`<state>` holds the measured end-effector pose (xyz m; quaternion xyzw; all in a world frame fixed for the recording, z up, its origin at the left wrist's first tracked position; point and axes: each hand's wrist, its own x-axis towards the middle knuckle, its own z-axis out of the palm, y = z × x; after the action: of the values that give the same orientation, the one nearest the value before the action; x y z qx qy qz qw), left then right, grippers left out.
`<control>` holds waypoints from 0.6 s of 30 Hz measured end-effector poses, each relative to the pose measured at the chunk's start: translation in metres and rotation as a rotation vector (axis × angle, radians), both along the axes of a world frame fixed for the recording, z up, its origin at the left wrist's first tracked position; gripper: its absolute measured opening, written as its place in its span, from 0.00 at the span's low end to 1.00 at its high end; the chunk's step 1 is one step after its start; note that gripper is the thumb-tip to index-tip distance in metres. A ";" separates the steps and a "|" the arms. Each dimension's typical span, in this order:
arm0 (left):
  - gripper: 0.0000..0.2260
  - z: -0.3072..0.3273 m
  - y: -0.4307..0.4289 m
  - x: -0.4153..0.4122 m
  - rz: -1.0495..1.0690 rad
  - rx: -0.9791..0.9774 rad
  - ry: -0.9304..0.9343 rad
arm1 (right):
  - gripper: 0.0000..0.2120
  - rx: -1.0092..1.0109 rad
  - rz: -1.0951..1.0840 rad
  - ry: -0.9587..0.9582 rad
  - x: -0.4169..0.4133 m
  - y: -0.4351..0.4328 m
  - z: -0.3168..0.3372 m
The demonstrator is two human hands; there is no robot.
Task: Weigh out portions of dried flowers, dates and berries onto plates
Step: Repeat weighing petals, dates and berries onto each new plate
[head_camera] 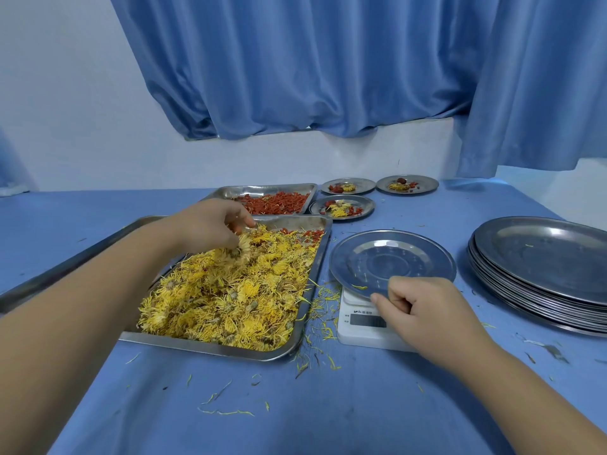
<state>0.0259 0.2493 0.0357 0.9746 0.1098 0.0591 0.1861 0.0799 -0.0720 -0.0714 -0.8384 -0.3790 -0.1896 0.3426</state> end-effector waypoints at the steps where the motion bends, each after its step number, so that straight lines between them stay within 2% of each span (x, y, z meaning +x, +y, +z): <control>1: 0.18 0.002 0.000 -0.002 0.005 -0.016 -0.024 | 0.26 0.003 0.001 0.002 0.000 0.000 0.000; 7: 0.16 0.008 -0.006 -0.007 -0.027 -0.227 -0.133 | 0.26 0.019 0.009 -0.001 -0.001 0.000 0.000; 18: 0.15 -0.018 -0.083 0.052 -0.237 -0.502 -0.052 | 0.25 0.156 -0.119 -0.024 0.015 -0.014 0.012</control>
<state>0.0781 0.1664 0.0180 0.9022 0.0016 0.0330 0.4300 0.0948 -0.0859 -0.0592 -0.8280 -0.3166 -0.2485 0.3905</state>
